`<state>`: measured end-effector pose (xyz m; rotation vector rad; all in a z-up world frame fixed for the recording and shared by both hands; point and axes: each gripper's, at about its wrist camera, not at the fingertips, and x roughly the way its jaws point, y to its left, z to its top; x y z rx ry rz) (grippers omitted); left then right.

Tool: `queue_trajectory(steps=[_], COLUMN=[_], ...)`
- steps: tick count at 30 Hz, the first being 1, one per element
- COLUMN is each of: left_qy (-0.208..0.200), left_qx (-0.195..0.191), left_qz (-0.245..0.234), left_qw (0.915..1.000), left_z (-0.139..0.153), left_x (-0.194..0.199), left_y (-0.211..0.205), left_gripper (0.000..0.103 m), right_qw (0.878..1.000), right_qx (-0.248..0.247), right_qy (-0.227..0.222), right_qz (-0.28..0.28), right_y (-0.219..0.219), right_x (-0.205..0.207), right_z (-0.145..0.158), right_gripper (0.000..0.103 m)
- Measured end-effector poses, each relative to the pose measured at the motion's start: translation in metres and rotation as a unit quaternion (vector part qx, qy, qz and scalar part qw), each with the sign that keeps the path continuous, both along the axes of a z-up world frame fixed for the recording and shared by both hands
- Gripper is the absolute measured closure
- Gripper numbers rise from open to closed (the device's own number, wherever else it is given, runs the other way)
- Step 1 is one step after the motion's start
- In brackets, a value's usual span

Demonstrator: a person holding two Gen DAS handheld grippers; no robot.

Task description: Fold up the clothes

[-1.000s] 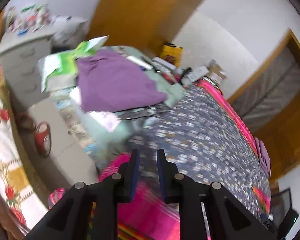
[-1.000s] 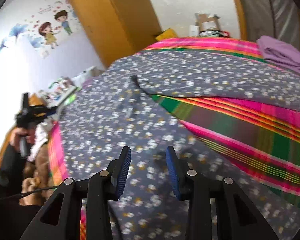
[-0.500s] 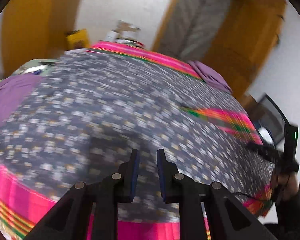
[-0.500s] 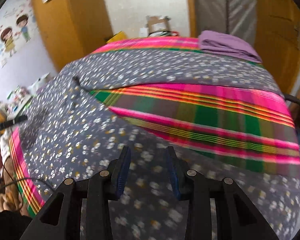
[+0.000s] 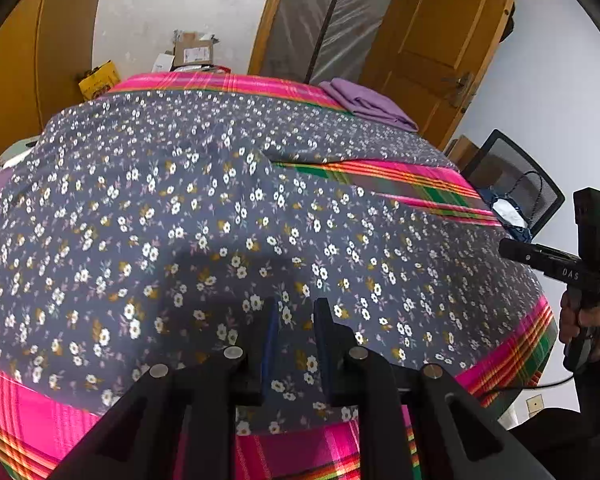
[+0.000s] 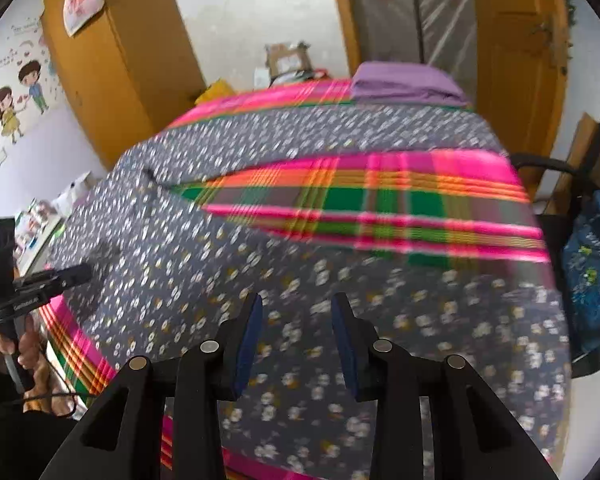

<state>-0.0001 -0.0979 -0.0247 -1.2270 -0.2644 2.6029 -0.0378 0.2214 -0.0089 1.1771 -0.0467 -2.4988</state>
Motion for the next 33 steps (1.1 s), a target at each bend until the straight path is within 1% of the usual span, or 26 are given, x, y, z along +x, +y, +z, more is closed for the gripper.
queue_trajectory(steps=[4,7,8,9,11,12,15,19,21,26,28,30,31,33], left_qy=[-0.013,-0.012,-0.008,-0.001,0.007,0.008,0.004,-0.002,-0.006,-0.015,-0.021,-0.028,-0.030,-0.032], left_qx=[-0.006,-0.010,-0.015,-0.031,-0.049,-0.051,-0.059,-0.065,-0.067,-0.088,-0.096,-0.102,-0.105,-0.109], left_qz=[0.000,0.005,0.009,0.017,0.026,0.031,0.037,0.040,0.038,0.040,0.045,0.050,0.052,0.055], left_qw=[0.9999,0.9999,0.9998,0.9994,0.9985,0.9982,0.9976,0.9970,0.9970,0.9952,0.9942,0.9931,0.9927,0.9920], left_z=[-0.006,0.002,0.006,0.011,0.018,0.021,0.023,0.022,0.020,0.013,0.010,0.007,0.006,0.006], left_x=[-0.003,-0.008,-0.010,-0.013,-0.019,-0.023,-0.034,-0.043,-0.048,-0.057,-0.059,-0.061,-0.062,-0.064], left_y=[0.006,0.009,0.009,0.012,0.017,0.020,0.026,0.034,0.039,0.047,0.047,0.047,0.046,0.046], left_gripper=[0.085,0.085,0.085,0.085,0.085,0.085,0.085,0.085,0.085,0.085,0.085,0.085,0.085,0.085], right_qw=[1.000,1.000,0.999,0.999,0.998,0.998,0.997,0.997,0.997,0.997,0.996,0.995,0.995,0.994], right_qx=[-0.008,-0.021,-0.027,-0.033,-0.048,-0.048,-0.041,0.001,0.013,0.025,0.029,0.032,0.033,0.029], right_qy=[0.000,0.003,0.008,0.014,0.021,0.019,0.013,0.012,0.006,-0.010,-0.007,0.000,0.004,0.005], right_qz=[0.010,0.014,0.019,0.024,0.042,0.046,0.069,0.077,0.078,0.076,0.082,0.091,0.095,0.107], right_y=[-0.012,-0.015,-0.016,-0.017,-0.025,-0.029,-0.046,-0.066,-0.071,-0.077,-0.081,-0.085,-0.087,-0.093], right_x=[-0.015,-0.027,-0.028,-0.029,-0.031,-0.033,-0.035,-0.036,-0.038,-0.047,-0.049,-0.051,-0.052,-0.058], right_z=[-0.002,-0.001,0.001,0.003,0.005,0.004,0.001,-0.004,-0.007,-0.017,-0.017,-0.015,-0.013,-0.011], right_gripper=[0.066,0.066,0.066,0.066,0.066,0.066,0.066,0.066,0.066,0.066,0.066,0.080,0.092,0.094])
